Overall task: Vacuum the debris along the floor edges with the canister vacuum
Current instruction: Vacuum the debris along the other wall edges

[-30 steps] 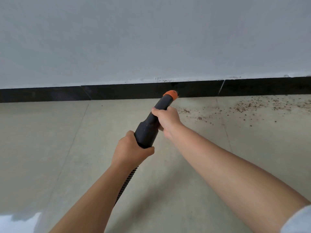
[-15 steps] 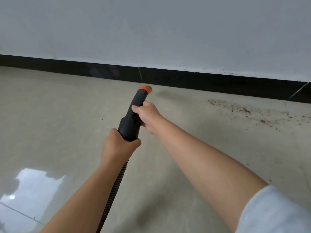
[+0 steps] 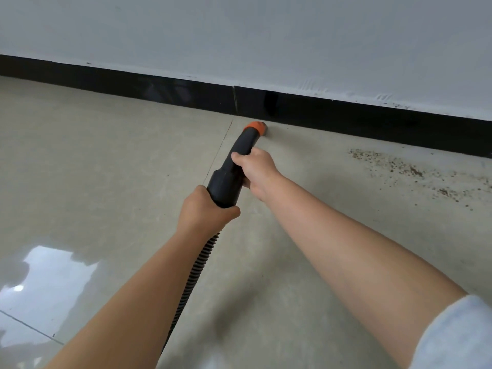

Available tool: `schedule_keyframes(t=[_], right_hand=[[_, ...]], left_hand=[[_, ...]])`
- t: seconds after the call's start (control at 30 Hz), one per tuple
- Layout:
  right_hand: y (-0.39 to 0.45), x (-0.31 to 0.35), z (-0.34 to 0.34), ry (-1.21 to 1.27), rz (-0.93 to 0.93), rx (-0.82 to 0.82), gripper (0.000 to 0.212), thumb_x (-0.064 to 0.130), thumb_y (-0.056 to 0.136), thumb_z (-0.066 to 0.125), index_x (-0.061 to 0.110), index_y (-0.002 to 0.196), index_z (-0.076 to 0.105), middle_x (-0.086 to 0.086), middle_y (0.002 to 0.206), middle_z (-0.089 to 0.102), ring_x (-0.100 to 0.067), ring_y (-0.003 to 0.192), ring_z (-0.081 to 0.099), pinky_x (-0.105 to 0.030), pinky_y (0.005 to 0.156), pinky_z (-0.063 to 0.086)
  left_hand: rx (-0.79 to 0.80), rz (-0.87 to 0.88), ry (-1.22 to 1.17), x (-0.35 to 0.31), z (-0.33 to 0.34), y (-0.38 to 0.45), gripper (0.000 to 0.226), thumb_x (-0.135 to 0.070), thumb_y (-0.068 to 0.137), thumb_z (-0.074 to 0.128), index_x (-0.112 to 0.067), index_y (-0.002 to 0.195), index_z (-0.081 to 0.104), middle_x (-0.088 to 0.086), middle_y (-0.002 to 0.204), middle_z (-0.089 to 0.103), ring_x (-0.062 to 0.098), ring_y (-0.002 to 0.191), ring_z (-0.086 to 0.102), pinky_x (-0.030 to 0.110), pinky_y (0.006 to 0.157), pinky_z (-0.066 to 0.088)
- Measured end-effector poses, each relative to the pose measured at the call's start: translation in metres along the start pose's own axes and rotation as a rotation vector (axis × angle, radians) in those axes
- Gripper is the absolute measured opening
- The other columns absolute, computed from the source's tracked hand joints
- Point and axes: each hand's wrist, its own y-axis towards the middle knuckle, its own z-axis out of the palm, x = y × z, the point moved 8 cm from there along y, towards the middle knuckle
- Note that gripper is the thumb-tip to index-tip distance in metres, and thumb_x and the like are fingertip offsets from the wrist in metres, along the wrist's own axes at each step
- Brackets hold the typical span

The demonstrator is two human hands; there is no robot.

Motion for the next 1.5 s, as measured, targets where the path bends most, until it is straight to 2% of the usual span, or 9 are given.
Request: schedule_keyframes(t=[0.17,0.37,0.57,0.63,0.77,0.87,1.0,1.17,1.5], right_hand=[[-0.008,0.006,-0.044,0.046,-0.007,-0.055,0.031,0.014,0.093,0.055,0.009,0.123,0.048,-0.009,0.127,0.054,-0.027,0.116,0.052,-0.045,0.098,0.047],[-0.019,0.006,-0.066,0.139,0.000,-0.065,0.037,0.012,0.094,0.052,0.006,0.130,0.046,-0.011,0.130,0.053,-0.028,0.118,0.052,-0.045,0.098,0.047],[-0.038,0.007,-0.022,0.058,-0.084,0.072,0.037,0.013,0.093,0.053,0.009,0.130,0.046,-0.009,0.129,0.055,-0.027,0.118,0.052,-0.045,0.101,0.044],[-0.041,0.002,0.003,0.016,-0.083,0.120,0.046,0.016,0.092,0.053,0.010,0.136,0.040,-0.008,0.133,0.052,-0.027,0.120,0.051,-0.045,0.102,0.044],[-0.045,-0.018,0.030,0.005,0.016,0.158,0.062,0.026,0.087,0.057,0.012,0.142,0.032,-0.009,0.140,0.045,-0.030,0.123,0.049,-0.047,0.099,0.045],[-0.044,-0.023,0.024,0.035,0.054,0.140,0.063,0.024,0.087,0.059,0.010,0.143,0.032,-0.010,0.141,0.045,-0.031,0.123,0.049,-0.046,0.097,0.047],[-0.046,-0.020,-0.006,0.068,0.072,0.070,0.060,0.019,0.088,0.060,0.009,0.141,0.034,-0.011,0.138,0.047,-0.031,0.120,0.051,-0.045,0.095,0.049],[-0.049,-0.014,-0.065,0.090,0.059,-0.029,0.047,0.015,0.090,0.058,0.006,0.133,0.041,-0.012,0.131,0.051,-0.030,0.116,0.052,-0.044,0.095,0.049],[-0.067,-0.005,-0.168,0.174,0.068,-0.206,0.055,0.011,0.090,0.059,0.006,0.139,0.036,-0.014,0.132,0.050,-0.031,0.117,0.052,-0.044,0.094,0.050]], left_hand=[[0.059,0.063,0.013,-0.028,0.022,-0.007,0.035,-0.023,0.071,0.069,-0.011,0.093,0.044,-0.003,0.073,0.048,0.009,0.059,0.047,0.022,0.046,0.033],[0.064,0.103,0.045,-0.046,0.032,-0.018,0.037,-0.027,0.073,0.068,-0.014,0.092,0.040,-0.005,0.072,0.046,0.008,0.058,0.046,0.022,0.046,0.034],[-0.087,0.048,-0.045,-0.016,0.003,-0.046,0.036,-0.025,0.072,0.070,-0.014,0.092,0.042,-0.004,0.074,0.051,0.009,0.060,0.051,0.024,0.049,0.041],[-0.135,0.002,-0.068,0.001,-0.010,-0.053,0.036,-0.024,0.072,0.071,-0.013,0.092,0.044,-0.003,0.074,0.052,0.010,0.060,0.052,0.024,0.047,0.039],[-0.136,-0.045,-0.008,0.022,-0.023,-0.059,0.034,-0.024,0.071,0.071,-0.010,0.090,0.046,0.001,0.074,0.054,0.011,0.060,0.051,0.024,0.047,0.036],[-0.093,-0.046,0.014,0.022,-0.018,-0.057,0.034,-0.023,0.071,0.070,-0.009,0.091,0.047,0.005,0.077,0.060,0.012,0.060,0.052,0.023,0.047,0.035],[-0.035,-0.011,0.052,0.006,-0.002,-0.054,0.034,-0.024,0.071,0.071,-0.010,0.092,0.048,0.002,0.076,0.057,0.010,0.061,0.050,0.023,0.048,0.035],[0.039,0.068,0.101,-0.028,0.027,-0.056,0.034,-0.026,0.070,0.071,-0.012,0.089,0.046,-0.002,0.073,0.052,0.009,0.060,0.048,0.023,0.048,0.035],[0.176,0.195,0.102,-0.094,0.089,-0.070,0.035,-0.026,0.071,0.070,-0.013,0.089,0.044,-0.004,0.073,0.049,0.008,0.060,0.047,0.022,0.048,0.035]])
